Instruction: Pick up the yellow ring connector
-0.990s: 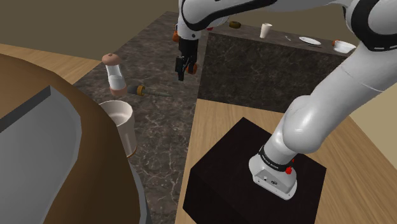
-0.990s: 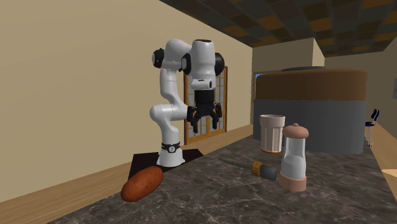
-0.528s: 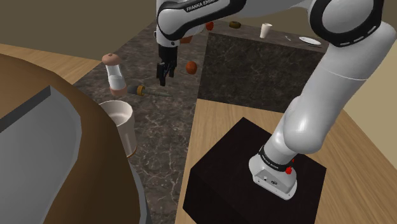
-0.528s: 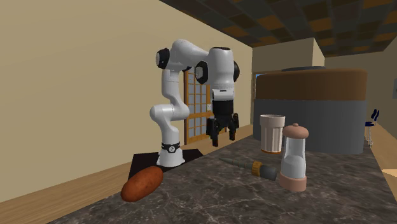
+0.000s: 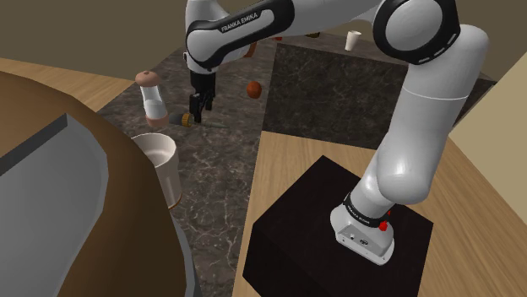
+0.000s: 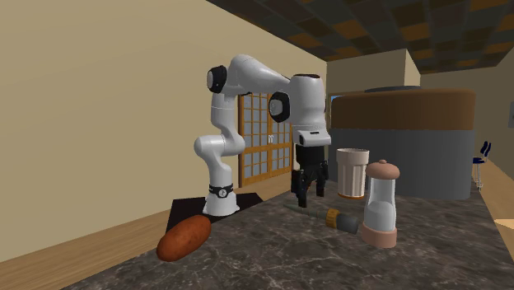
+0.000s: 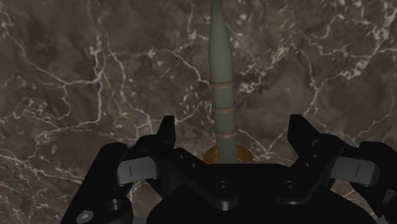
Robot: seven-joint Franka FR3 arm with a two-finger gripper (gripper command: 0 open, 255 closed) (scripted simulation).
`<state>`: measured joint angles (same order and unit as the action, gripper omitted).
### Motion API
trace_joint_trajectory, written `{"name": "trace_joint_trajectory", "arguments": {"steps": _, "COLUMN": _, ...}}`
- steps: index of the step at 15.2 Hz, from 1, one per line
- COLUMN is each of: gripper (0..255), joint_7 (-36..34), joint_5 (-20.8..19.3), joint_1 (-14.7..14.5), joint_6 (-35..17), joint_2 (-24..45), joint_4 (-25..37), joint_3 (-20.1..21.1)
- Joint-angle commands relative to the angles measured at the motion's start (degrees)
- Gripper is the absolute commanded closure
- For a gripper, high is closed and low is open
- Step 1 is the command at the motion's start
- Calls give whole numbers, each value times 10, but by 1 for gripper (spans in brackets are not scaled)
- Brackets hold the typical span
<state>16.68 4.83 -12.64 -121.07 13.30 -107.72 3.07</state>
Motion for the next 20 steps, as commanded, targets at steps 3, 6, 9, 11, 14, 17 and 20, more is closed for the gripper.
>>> {"name": "trace_joint_trajectory", "arguments": {"steps": 3, "gripper": 0, "joint_7": 3, "joint_5": 1, "joint_1": 0, "joint_6": -27, "joint_2": 16, "joint_4": -11, "joint_3": 0}}
{"name": "trace_joint_trajectory", "arguments": {"steps": 6, "gripper": 0, "joint_7": 4, "joint_5": 1, "joint_1": 0, "joint_6": -38, "joint_2": 22, "joint_4": -16, "joint_3": 0}}
{"name": "trace_joint_trajectory", "arguments": {"steps": 9, "gripper": 255, "joint_7": 3, "joint_5": 1, "joint_1": 0, "joint_6": -38, "joint_2": 21, "joint_4": -16, "joint_3": 0}}
{"name": "trace_joint_trajectory", "arguments": {"steps": 11, "gripper": 255, "joint_7": 3, "joint_5": 1, "joint_1": 0, "joint_6": -37, "joint_2": 21, "joint_4": -16, "joint_3": 0}}
{"name": "trace_joint_trajectory", "arguments": {"steps": 14, "gripper": 255, "joint_7": 3, "joint_5": 1, "joint_1": 0, "joint_6": -37, "joint_2": 21, "joint_4": -16, "joint_3": 0}}
{"name": "trace_joint_trajectory", "arguments": {"steps": 17, "gripper": 255, "joint_7": 3, "joint_5": 1, "joint_1": 0, "joint_6": -31, "joint_2": 18, "joint_4": -12, "joint_3": 0}}
{"name": "trace_joint_trajectory", "arguments": {"steps": 20, "gripper": 255, "joint_7": 2, "joint_5": 0, "joint_1": 0, "joint_6": -11, "joint_2": 8, "joint_4": -2, "joint_3": 0}}
